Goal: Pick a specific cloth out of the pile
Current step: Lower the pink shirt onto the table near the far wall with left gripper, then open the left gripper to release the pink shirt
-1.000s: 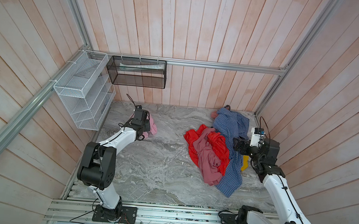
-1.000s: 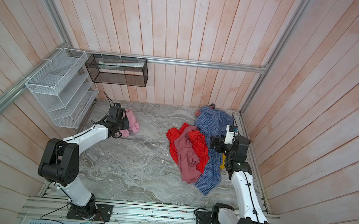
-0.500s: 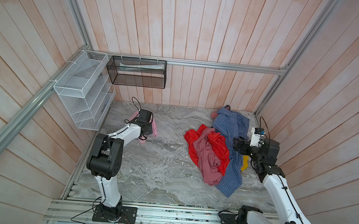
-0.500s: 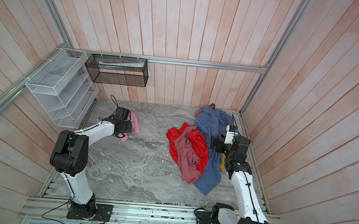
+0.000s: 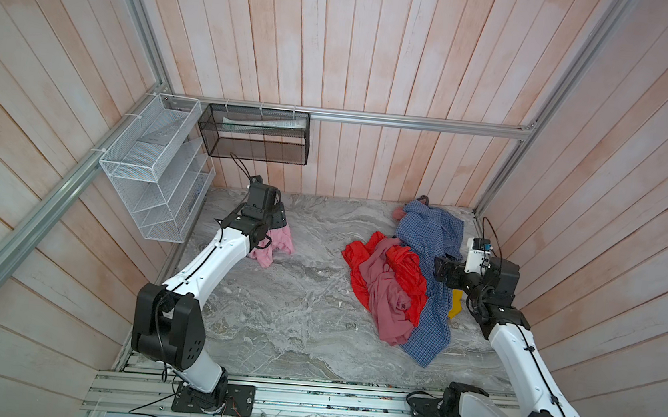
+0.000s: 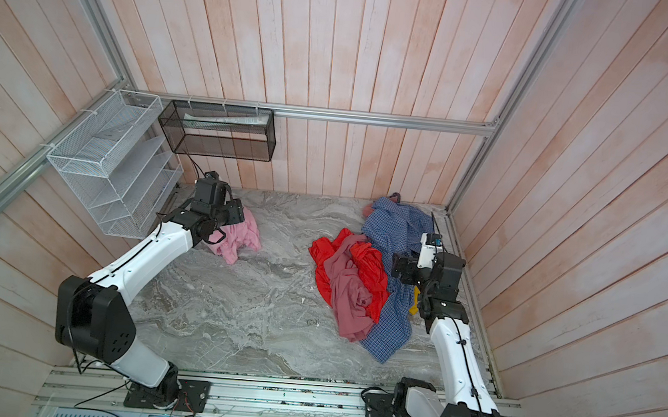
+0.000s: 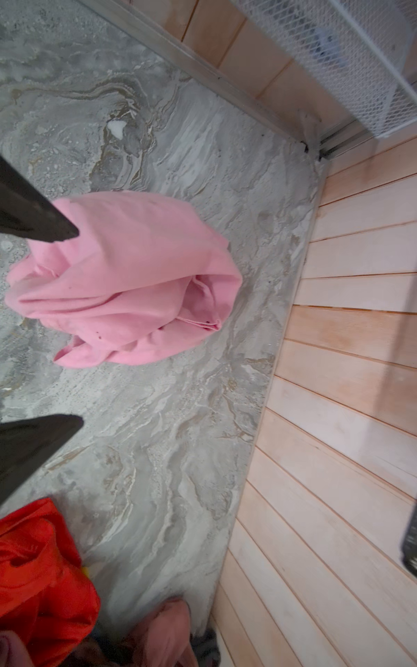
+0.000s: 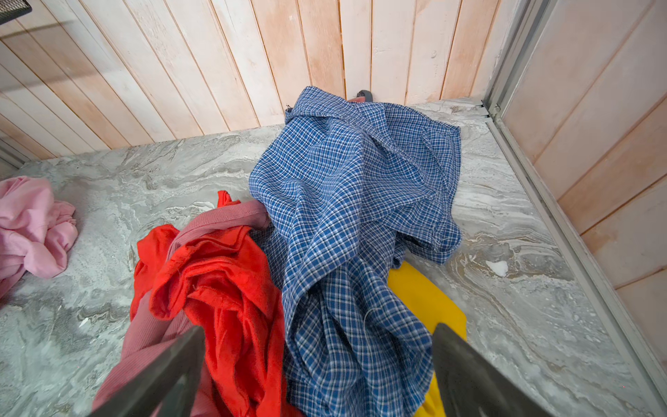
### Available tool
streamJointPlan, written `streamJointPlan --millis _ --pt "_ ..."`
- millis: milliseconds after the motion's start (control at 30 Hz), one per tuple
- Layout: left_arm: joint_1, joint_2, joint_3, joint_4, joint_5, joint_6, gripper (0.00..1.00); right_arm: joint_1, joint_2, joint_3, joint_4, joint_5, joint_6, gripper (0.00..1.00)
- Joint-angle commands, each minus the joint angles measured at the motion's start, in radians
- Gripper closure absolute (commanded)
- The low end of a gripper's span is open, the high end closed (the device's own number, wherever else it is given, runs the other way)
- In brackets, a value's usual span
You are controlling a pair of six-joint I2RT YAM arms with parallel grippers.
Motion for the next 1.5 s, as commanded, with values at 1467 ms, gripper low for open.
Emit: streamJointPlan --millis 1467 --pt "0.091 0.801 0.535 -0.201 0.129 -0.017 0.28 0.004 0.022 0.079 -0.074 0.121 -0.01 0.02"
